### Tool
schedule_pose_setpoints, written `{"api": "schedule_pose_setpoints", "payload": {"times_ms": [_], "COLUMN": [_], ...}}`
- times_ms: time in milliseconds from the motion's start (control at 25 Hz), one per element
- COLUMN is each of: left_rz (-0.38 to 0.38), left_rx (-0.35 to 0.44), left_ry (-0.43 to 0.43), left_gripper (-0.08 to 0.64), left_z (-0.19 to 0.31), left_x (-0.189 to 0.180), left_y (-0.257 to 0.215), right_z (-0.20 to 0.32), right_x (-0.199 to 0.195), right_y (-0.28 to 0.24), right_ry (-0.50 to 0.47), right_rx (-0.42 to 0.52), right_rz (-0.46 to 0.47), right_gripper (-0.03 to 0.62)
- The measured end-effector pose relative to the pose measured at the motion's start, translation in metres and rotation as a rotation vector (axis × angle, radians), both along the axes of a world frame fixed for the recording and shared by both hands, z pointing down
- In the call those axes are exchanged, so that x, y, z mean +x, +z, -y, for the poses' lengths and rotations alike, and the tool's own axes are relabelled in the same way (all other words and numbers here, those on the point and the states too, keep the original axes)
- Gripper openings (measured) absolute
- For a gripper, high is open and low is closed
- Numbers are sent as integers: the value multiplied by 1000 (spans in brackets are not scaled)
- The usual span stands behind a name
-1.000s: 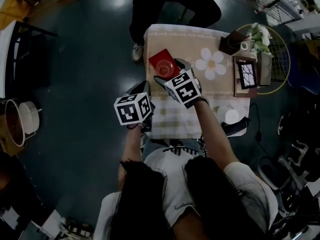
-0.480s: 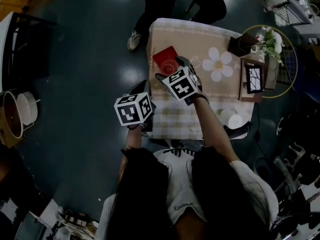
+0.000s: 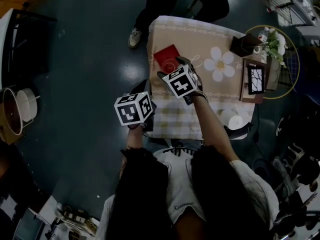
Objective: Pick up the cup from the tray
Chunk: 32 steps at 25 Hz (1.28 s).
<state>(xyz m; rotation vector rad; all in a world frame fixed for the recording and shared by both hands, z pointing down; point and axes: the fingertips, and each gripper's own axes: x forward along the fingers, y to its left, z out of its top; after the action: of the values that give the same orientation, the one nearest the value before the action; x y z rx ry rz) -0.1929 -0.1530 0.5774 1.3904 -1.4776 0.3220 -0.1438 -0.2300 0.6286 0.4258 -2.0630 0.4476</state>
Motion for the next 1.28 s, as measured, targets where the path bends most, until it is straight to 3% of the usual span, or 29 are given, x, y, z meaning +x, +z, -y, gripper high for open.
{"api": "schedule_pose_setpoints", "payload": {"times_ms": [400, 960, 1280], "left_rz": [6, -4, -11], "left_rx": [20, 77, 51], "left_ry": [29, 253, 332], "left_gripper": [3, 3, 3], "left_z": [2, 26, 29], "left_x": [12, 98, 128], "left_y": [-10, -27, -20], "right_z": [-3, -9, -22], "right_x": [15, 125, 171], "right_y": [-22, -33, -12], "right_ry": [15, 247, 298], "right_rx": [21, 24, -2], "right_rz": [29, -13, -71], "right_gripper": [399, 399, 399]}}
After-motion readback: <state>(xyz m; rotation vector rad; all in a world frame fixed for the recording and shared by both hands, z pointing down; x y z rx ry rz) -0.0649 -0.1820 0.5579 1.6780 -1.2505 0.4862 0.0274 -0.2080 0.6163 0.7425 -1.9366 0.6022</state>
